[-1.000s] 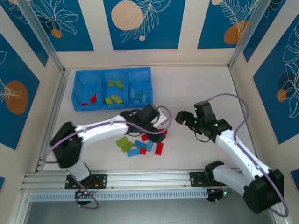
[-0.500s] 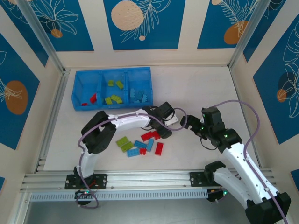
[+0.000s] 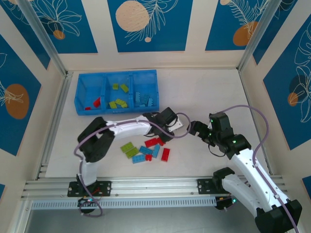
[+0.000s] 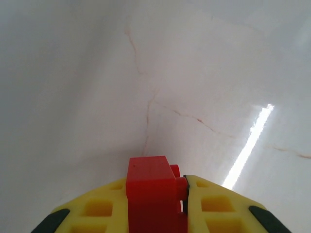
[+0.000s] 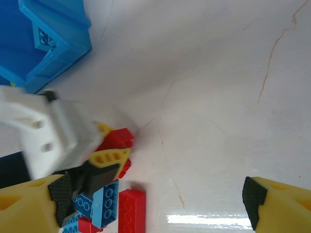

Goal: Sort the legos into containers by color

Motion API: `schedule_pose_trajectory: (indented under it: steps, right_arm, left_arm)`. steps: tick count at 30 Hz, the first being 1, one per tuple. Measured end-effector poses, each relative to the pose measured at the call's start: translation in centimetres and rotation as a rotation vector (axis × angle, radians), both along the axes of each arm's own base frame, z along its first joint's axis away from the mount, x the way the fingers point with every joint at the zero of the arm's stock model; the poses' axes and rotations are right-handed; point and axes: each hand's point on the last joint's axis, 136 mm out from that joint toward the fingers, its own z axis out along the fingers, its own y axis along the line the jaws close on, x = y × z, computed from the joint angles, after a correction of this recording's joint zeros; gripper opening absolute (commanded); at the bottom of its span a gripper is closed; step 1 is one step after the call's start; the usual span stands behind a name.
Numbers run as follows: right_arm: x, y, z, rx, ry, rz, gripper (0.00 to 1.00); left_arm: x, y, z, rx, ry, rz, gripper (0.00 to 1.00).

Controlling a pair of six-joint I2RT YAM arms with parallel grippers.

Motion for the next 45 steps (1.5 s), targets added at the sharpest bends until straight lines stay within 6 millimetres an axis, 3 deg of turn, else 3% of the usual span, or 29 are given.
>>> schedule_pose_trajectory:
  steps: [3,5,7,9,10,12,15,18,21,26,30,33,37,41,43,45]
  right_arm:
    - [0.0,0.0,0.4,0.006,-0.017,0.000,0.93]
    - [0.0,0.0,0.6,0.010,-0.027,0.000,0.93]
    - [0.1,0.1,0.7,0.012,-0.035,0.000,0.93]
    - [0.3,0.2,0.9,0.017,-0.041,0.003,0.93]
    - [0.3,0.2,0.9,0.019,-0.044,0.003,0.93]
    - [0.4,0.3,1.0,0.026,-0.048,0.008,0.93]
    - [0.5,0.6,1.0,0.036,-0.049,0.017,0.93]
    - [0.7,1.0,0.8,0.042,-0.039,0.026,0.92]
    - [0.7,1.2,0.4,0.042,-0.018,0.036,0.93]
    - [0.8,1.8,0.2,0.042,-0.012,0.056,0.92]
    - [0.5,3.3,-0.2,0.012,0.006,0.132,0.92]
    - [0.3,5.8,0.2,-0.053,0.010,0.250,0.92]
    - [0.2,11.0,0.8,-0.157,0.001,0.449,0.92]
    - [-0.1,16.3,-0.4,-0.272,0.018,0.628,0.89]
    - [-0.8,18.4,-1.6,-0.318,0.040,0.690,0.86]
    - [-1.6,19.3,-3.0,-0.361,0.093,0.697,0.86]
  left_arm:
    - [1.8,2.0,5.6,-0.115,-0.070,0.092,0.16]
    - [4.8,4.9,10.4,-0.217,-0.143,0.216,0.15]
    - [8.5,9.3,14.5,-0.297,-0.224,0.373,0.14]
    - [12.6,15.8,17.8,-0.350,-0.309,0.583,0.14]
    - [13.9,18.6,18.4,-0.358,-0.332,0.668,0.14]
    - [16.5,25.4,18.7,-0.338,-0.372,0.875,0.15]
    - [18.4,32.9,16.5,-0.263,-0.373,1.120,0.17]
    - [18.9,36.9,13.3,-0.162,-0.332,1.269,0.18]
    - [19.4,39.5,10.2,-0.073,-0.275,1.373,0.28]
    - [19.5,41.2,7.9,-0.025,-0.229,1.462,0.54]
    - [19.4,40.9,8.7,-0.069,-0.222,1.473,0.56]
    - [18.6,39.7,11.1,-0.165,-0.220,1.446,0.56]
    - [15.3,36.3,16.6,-0.365,-0.240,1.348,0.56]
    - [10.1,28.8,22.0,-0.511,-0.251,1.098,0.59]
    - [7.1,25.3,23.3,-0.532,-0.227,0.962,0.60]
    - [4.4,23.6,23.2,-0.500,-0.191,0.869,0.62]
